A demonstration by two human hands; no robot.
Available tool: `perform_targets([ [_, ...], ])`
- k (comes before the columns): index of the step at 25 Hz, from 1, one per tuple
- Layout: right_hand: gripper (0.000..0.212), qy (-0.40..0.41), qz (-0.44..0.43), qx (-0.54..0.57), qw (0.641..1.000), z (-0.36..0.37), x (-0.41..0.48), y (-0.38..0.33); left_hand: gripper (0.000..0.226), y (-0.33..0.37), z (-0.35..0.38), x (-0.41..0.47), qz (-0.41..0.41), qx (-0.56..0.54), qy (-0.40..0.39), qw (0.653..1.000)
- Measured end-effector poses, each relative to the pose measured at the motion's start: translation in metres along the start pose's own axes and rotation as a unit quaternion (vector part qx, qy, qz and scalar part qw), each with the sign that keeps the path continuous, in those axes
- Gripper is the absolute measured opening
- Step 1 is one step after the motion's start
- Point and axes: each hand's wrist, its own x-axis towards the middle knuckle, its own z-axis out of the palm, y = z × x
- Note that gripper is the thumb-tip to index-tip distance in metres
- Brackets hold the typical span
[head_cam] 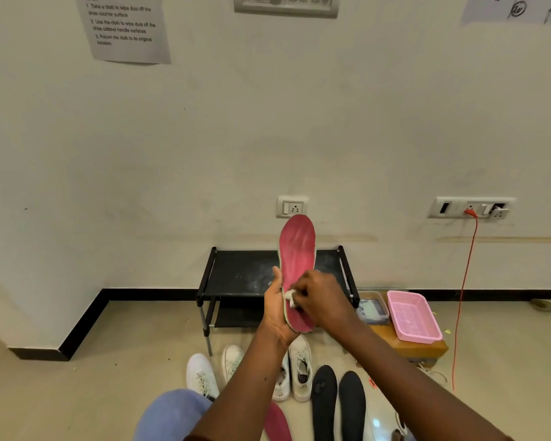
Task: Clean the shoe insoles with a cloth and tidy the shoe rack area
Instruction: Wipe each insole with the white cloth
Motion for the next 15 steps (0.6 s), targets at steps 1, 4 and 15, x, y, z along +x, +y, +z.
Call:
perform_targets([
  [1, 0.018, 0.02, 0.009, -0.002, 1.0, -0.002, 0.006, 0.002, 0.061, -0.001, 0.002, 0.0, 0.006, 0.005, 0.005, 1.0],
  [4, 0.018, 0.083, 0.096, 0.165, 0.978, -0.012, 0.02, 0.012, 0.054, 0.0, 0.003, -0.001, 0.032, 0.038, 0.027, 0.998],
  [15, 0.017, 0.014, 0.29, 0.615, 0.733, -0.011, 0.006, 0.033, 0.03, 0.005, 0.0, 0.003, 0.127, 0.254, 0.153, 0.947],
])
